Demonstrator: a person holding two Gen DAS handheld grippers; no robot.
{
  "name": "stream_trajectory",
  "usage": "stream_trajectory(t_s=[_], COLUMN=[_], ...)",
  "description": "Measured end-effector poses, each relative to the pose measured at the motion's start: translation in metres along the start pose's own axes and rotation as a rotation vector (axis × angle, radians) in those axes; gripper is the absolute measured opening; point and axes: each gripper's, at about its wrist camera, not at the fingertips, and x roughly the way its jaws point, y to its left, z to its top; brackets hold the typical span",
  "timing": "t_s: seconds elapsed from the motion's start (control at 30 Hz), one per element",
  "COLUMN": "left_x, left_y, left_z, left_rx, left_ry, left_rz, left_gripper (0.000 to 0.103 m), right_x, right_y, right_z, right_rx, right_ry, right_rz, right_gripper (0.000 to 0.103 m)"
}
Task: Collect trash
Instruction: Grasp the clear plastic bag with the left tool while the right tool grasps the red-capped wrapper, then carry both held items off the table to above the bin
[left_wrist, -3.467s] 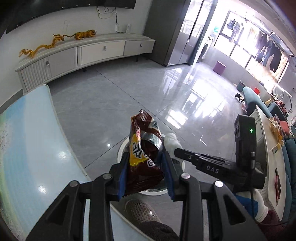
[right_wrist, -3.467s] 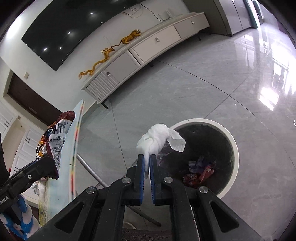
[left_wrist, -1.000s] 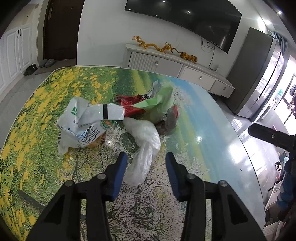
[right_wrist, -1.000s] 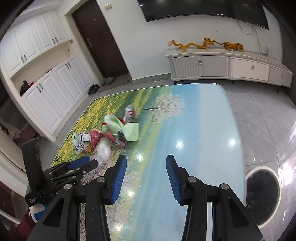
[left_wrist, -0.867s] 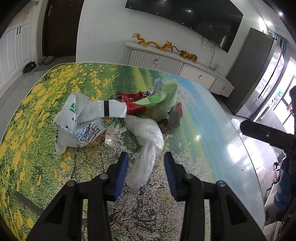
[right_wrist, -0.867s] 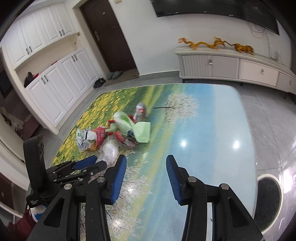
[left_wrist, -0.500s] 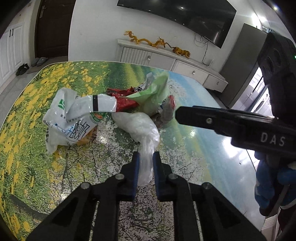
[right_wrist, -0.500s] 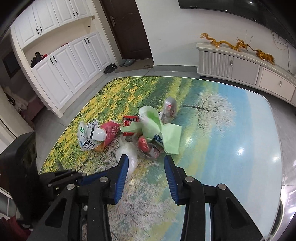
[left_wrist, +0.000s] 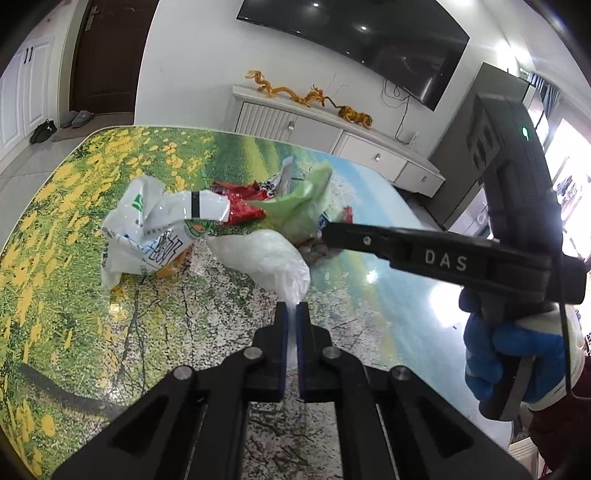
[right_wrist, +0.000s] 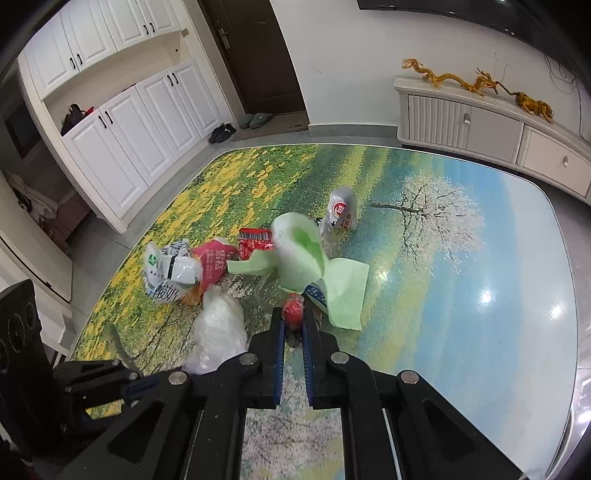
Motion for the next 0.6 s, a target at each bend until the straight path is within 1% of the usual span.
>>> stream_trajectory(t_s=[0.13, 0.2, 0.3, 0.6], left_x=[-0.013, -0.019, -0.027, -0.045], left_y=[-0.004, -0.006, -0.009, -0.023], left_z=[0.001, 0.001, 0.000, 0.000], left_rx=[0.000, 0.001, 0.000, 0.019], left_ry=[-0.023, -0.031, -0.041, -0.067], left_rz=[-0.007, -0.007, -0.003, 0.002], left_gripper=[0.003, 0.003, 0.003, 0.003], right_x=[-0.020, -0.030, -0.047, -0.094], right_y=[-0.003, -0.004, -0.011, -0.030], right_z=[-0.010, -0.014, -0.022, -0.047], right_rx=[0.023, 0.025, 0.058, 0.118], right_ry=[-0.007, -0.012, -0.025, -0.091], right_rz=[0.043, 0.046, 0.081, 0.064], right_gripper=[0.008, 0.008, 0.008, 0.008])
